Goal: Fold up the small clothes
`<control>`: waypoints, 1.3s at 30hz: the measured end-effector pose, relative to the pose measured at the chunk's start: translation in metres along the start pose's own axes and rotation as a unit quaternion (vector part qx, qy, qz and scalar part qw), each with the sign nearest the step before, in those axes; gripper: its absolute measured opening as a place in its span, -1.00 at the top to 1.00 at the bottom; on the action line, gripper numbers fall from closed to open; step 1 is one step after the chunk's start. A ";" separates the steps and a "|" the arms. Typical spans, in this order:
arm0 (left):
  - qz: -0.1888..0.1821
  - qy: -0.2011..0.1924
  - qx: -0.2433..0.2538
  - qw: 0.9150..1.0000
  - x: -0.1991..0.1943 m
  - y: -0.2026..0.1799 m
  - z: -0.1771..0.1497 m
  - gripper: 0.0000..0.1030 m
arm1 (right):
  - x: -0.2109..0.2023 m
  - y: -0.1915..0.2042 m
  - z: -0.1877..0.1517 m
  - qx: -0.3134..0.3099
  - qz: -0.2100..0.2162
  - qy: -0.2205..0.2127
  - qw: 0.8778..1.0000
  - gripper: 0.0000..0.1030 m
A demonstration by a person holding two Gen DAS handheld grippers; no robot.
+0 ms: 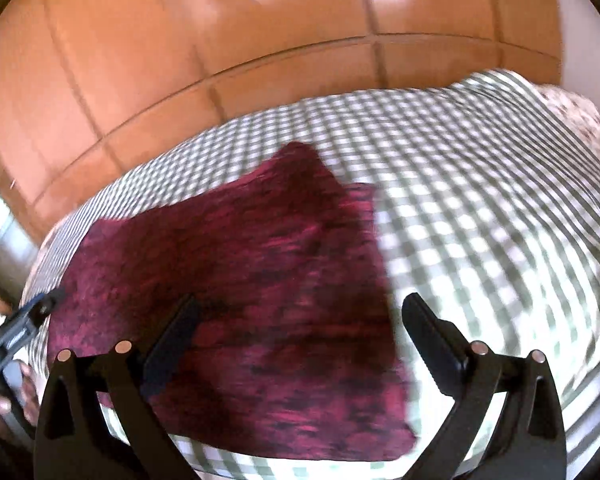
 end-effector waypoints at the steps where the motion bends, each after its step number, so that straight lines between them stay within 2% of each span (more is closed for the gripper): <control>1: -0.011 -0.003 0.005 1.000 -0.001 -0.004 0.001 -0.45 | -0.001 -0.008 0.001 0.016 0.001 0.002 1.000 -0.95; 5: -0.075 -0.003 0.022 0.997 -0.001 -0.024 0.000 -0.45 | 0.001 -0.043 0.002 0.087 0.019 0.025 0.996 -0.95; 9: -0.130 0.034 0.014 0.991 0.016 -0.035 -0.008 -0.45 | 0.011 -0.065 -0.007 0.133 0.053 0.056 0.988 -0.95; 13: -0.129 0.054 0.011 0.990 0.031 -0.034 -0.015 -0.45 | 0.027 -0.073 -0.018 0.157 0.097 0.092 0.979 -0.97; 15: -0.134 0.061 0.008 0.989 0.037 -0.032 -0.019 -0.45 | 0.028 -0.070 -0.019 0.147 0.102 0.090 0.980 -0.97; 17: -0.137 0.063 0.005 0.989 0.039 -0.031 -0.021 -0.45 | 0.030 -0.063 -0.021 0.138 0.127 0.104 0.977 -0.91; 18: -0.138 0.062 0.004 0.988 0.040 -0.031 -0.021 -0.45 | 0.032 -0.057 -0.023 0.131 0.148 0.120 0.973 -0.83; 20: -0.139 0.060 0.002 0.988 0.038 -0.031 -0.020 -0.45 | 0.036 -0.045 -0.027 0.111 0.149 0.138 0.973 -0.72; 22: -0.145 0.058 -0.003 0.988 0.039 -0.030 -0.020 -0.45 | 0.041 -0.037 -0.030 0.100 0.152 0.155 0.971 -0.12; 23: -0.150 0.057 -0.006 0.987 0.039 -0.029 -0.020 -0.45 | 0.042 -0.035 -0.030 0.109 0.165 0.163 0.967 0.01; 25: -0.161 0.054 -0.014 0.985 0.040 -0.025 -0.021 -0.45 | 0.035 -0.024 -0.024 0.101 0.168 0.157 0.968 0.25; 31: -0.202 0.047 -0.050 0.977 0.043 -0.010 -0.022 -0.45 | -0.008 0.041 0.006 0.030 0.216 0.101 0.971 0.34; 34: -0.210 0.043 -0.051 0.975 0.038 -0.003 -0.020 -0.38 | -0.019 0.090 0.012 -0.030 0.231 0.086 0.969 0.34; 37: -0.221 0.029 -0.081 0.971 0.024 0.024 -0.017 -0.36 | -0.021 0.134 0.007 -0.088 0.239 0.083 0.963 0.34; 39: -0.213 0.015 -0.103 0.971 0.013 0.050 -0.016 -0.36 | -0.018 0.165 -0.003 -0.131 0.238 0.086 0.959 0.35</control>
Point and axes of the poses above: each gripper's, at about its wrist camera, not at the fingertips, and x roughly the way its jaws point, y to its left, z to its top, the point moved 1 cm from there along x, roughly the way its jaws point, and after that the axes turned 10 degrees about x, right-handed, at the moved point
